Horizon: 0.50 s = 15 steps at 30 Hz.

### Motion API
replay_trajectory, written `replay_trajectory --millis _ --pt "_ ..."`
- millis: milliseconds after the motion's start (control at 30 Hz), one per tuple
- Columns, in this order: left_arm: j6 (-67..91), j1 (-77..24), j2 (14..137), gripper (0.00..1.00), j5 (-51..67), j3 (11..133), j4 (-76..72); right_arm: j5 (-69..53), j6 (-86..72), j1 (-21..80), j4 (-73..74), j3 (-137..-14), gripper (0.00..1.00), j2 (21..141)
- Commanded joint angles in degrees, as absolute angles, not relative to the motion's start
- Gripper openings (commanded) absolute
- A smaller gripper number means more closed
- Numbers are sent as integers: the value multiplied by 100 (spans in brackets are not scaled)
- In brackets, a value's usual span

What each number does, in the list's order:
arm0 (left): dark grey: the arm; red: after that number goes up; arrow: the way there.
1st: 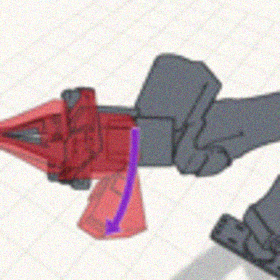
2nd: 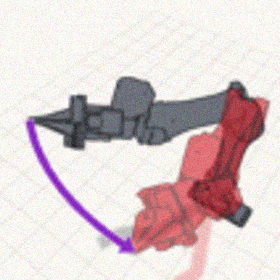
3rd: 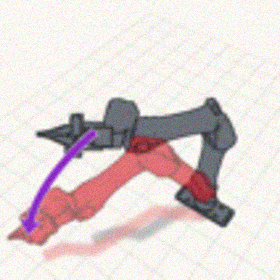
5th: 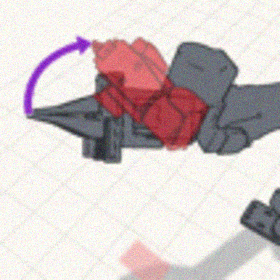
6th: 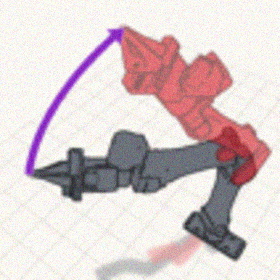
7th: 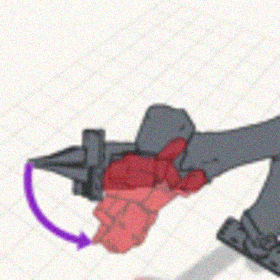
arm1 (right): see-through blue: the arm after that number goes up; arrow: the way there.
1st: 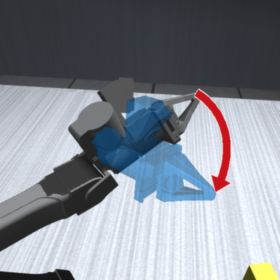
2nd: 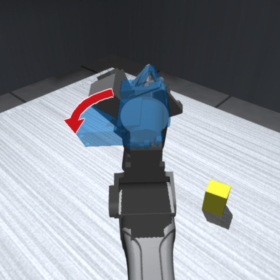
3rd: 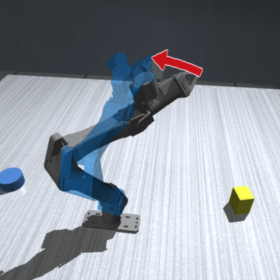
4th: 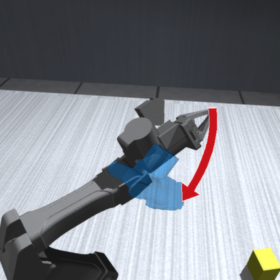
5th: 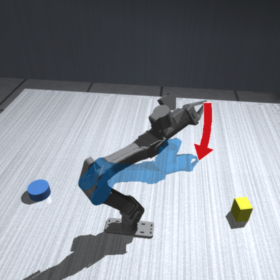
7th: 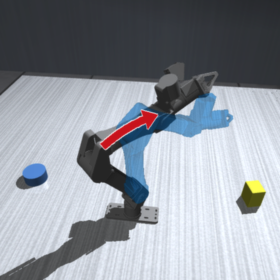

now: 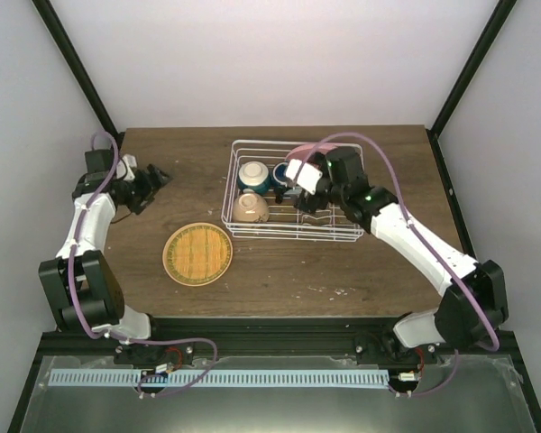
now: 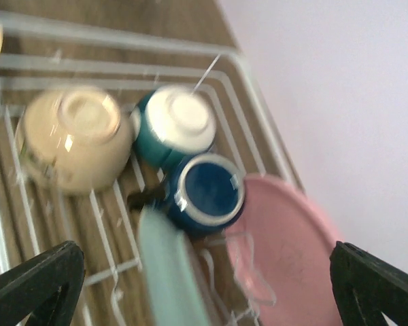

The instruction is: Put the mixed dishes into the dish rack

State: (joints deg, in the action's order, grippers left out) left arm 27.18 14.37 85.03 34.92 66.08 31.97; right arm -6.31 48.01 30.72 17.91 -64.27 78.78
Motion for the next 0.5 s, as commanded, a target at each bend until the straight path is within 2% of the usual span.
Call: replay_trajectory --millis 0,233,467 --pt "2194 1147 8202 94 2343 6767 4772 -1023 3089 3120 1384 -7582 100 8387" --pt "2105 229 7798 93 1634 6305 5837 -880 1695 3122 3394 -10631 100 10437" --pt "2153 -212 7610 94 1242 5801 6237 -1009 1141 3123 3240 -11102 100 10551"
